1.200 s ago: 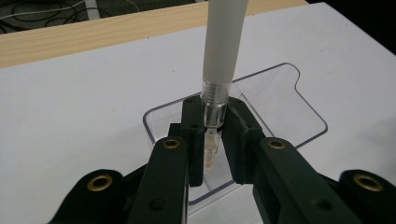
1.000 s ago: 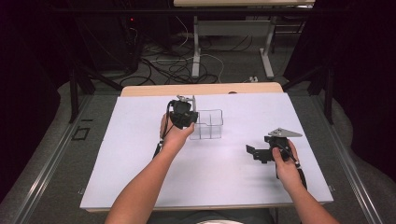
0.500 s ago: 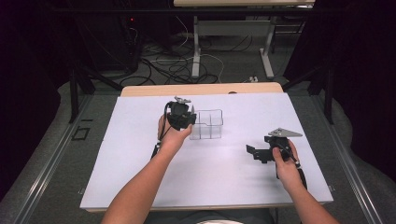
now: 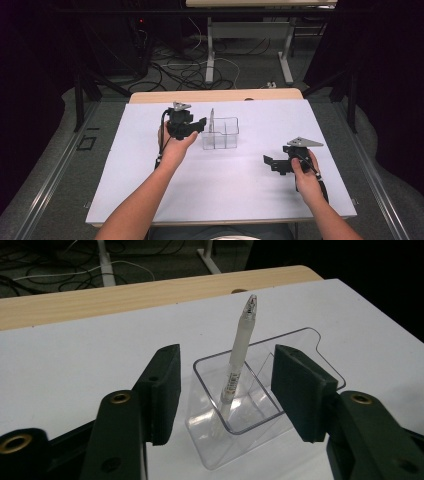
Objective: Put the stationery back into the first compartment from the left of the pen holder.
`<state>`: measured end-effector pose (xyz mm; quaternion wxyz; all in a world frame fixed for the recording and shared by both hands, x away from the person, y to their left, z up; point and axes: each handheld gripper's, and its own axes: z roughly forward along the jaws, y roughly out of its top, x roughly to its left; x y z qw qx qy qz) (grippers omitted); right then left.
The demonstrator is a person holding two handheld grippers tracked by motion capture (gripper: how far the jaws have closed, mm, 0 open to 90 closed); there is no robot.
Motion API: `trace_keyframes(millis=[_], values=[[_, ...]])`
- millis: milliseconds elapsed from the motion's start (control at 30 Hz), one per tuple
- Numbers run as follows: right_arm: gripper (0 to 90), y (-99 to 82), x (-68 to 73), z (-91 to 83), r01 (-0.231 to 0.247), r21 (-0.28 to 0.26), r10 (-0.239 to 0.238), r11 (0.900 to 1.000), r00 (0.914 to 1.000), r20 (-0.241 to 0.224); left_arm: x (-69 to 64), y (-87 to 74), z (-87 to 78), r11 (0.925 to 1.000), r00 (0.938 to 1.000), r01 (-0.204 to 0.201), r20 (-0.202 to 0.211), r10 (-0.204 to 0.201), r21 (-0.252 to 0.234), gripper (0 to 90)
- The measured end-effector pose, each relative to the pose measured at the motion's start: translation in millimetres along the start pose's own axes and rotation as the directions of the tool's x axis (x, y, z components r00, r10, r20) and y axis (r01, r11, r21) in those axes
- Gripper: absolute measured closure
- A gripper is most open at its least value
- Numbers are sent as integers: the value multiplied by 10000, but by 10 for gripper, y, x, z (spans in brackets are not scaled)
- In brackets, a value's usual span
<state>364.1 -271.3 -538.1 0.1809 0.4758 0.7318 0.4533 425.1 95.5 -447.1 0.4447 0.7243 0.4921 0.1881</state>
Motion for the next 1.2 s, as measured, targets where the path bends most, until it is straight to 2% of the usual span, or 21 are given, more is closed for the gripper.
trace_keyframes(millis=[167, 233, 333, 433, 533, 567, 633, 700, 733, 833, 967, 1100, 1200], values=[[59, 0, 5, 0, -3, 2, 3, 10000, 10000, 23, 58, -40, -113, 9995, 9998, -51, 207, 57, -308, 366], [60, 0, 5, 2, 10, 6, -10, 10000, 10000, 1, 88, -66, -145, 9996, 9993, -64, 364, 74, -261, 333], [60, -2, 4, 7, 19, 12, -19, 10000, 10000, 10, 136, -115, -194, 9984, 9983, -472, 333, 482, -326, 289], [59, -1, 3, 7, 21, 36, -21, 10000, 10000, 15, 189, -181, -249, 9983, 9982, -441, 396, 456, -383, 271], [59, -3, 3, 8, 2, 6, -2, 10000, 10000, 16, 252, -262, -314, 9992, 9982, -375, 463, 379, -96, 263], [59, -4, 4, 8, -22, 25, 22, 10000, 10000, 25, 275, -293, -331, 9992, 9978, -349, 557, 359, -179, 254], [60, -7, 1, 13, 38, 9, -38, 10000, 10000, 39, 335, -349, -366, 9991, 9957, -369, 836, 386, -218, 208], [60, -8, 1, 14, 63, 64, -64, 10000, 10000, 42, 385, -413, -405, 9997, 9950, -217, 978, 225, -96, 157], [60, -9, 2, 16, 80, 63, -81, 9999, 10000, 47, 405, -452, -420, 9997, 9953, -202, 945, 216, -165, 160], [60, -9, 10, 18, 33, 72, -33, 10000, 10000, 52, 472, -570, -474, 9987, 9959, -483, 751, 494, -170, 147], [60, -14, 13, 22, -4, 130, 4, 9999, 10000, 48, 557, -712, -563, 9988, 9935, -461, 1034, 472, -136, 0], [60, -20, 13, 29, 67, 136, -68, 9999, 10000, 61, 639, -824, -646, 9982, 9939, -476, 978, 510, -366, 3], [60, -25, 20, 35, 0, 181, -1, 9998, 10000, 40, 699, -886, -689, 9982, 9945, -507, 900, 532, -309, 4]])
